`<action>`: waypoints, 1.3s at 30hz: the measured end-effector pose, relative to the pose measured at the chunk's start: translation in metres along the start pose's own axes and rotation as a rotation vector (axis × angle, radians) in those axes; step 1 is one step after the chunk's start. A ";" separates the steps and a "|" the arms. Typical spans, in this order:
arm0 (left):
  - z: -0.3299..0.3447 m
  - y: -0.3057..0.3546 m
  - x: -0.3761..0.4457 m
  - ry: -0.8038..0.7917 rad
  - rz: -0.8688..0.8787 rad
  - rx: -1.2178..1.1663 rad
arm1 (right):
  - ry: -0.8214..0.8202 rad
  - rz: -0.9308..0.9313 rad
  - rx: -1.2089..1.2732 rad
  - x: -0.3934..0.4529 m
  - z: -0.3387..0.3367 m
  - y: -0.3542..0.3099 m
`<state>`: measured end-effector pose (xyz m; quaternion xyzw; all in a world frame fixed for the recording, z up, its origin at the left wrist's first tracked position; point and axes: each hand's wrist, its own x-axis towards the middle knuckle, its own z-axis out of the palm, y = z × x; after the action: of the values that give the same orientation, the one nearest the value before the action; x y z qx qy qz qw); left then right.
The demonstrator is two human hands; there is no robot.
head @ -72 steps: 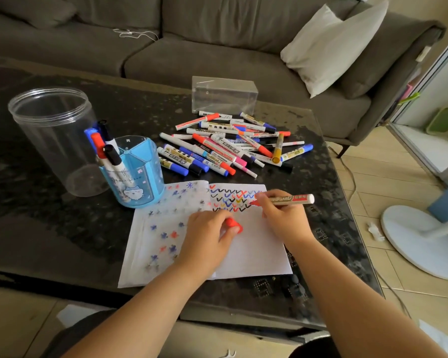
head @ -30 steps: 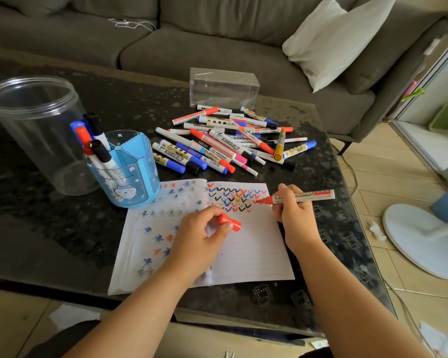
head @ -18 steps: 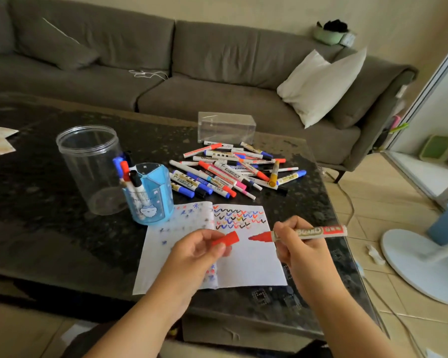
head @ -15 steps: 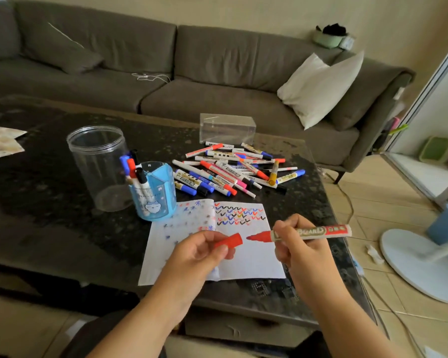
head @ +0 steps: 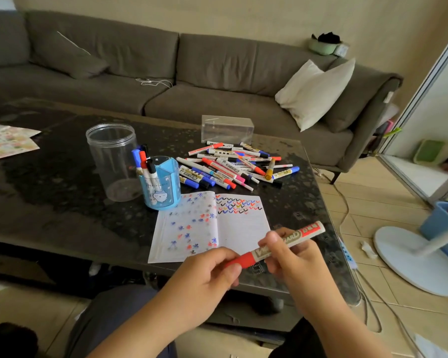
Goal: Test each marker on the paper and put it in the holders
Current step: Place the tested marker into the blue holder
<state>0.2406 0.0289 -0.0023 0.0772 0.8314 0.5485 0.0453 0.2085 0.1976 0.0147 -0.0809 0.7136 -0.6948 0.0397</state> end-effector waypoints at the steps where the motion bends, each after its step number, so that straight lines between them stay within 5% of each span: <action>1: 0.001 -0.001 -0.001 0.002 0.000 0.028 | 0.038 0.019 0.021 -0.002 0.001 0.002; 10: 0.005 0.009 0.002 0.085 0.098 0.133 | 0.200 0.058 0.281 0.001 0.023 0.002; 19: -0.015 -0.016 0.027 0.167 -0.089 0.301 | 0.053 0.407 -0.010 0.023 0.018 0.033; 23: -0.041 -0.022 0.036 0.287 -0.162 0.408 | 0.139 0.058 -0.610 0.036 0.017 0.031; 28: -0.057 -0.025 0.045 0.309 -0.162 0.459 | -0.232 -0.308 -1.026 0.075 0.061 0.027; 33: -0.082 -0.034 0.048 0.400 -0.117 0.456 | -0.329 -0.449 -1.107 0.111 0.090 0.027; 39: -0.126 -0.055 0.060 0.529 -0.103 0.595 | -0.024 -0.367 -0.720 0.150 0.105 -0.018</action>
<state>0.1575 -0.0961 -0.0025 -0.0987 0.9397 0.2816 -0.1671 0.0796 0.0685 0.0378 -0.2239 0.8844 -0.3951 -0.1077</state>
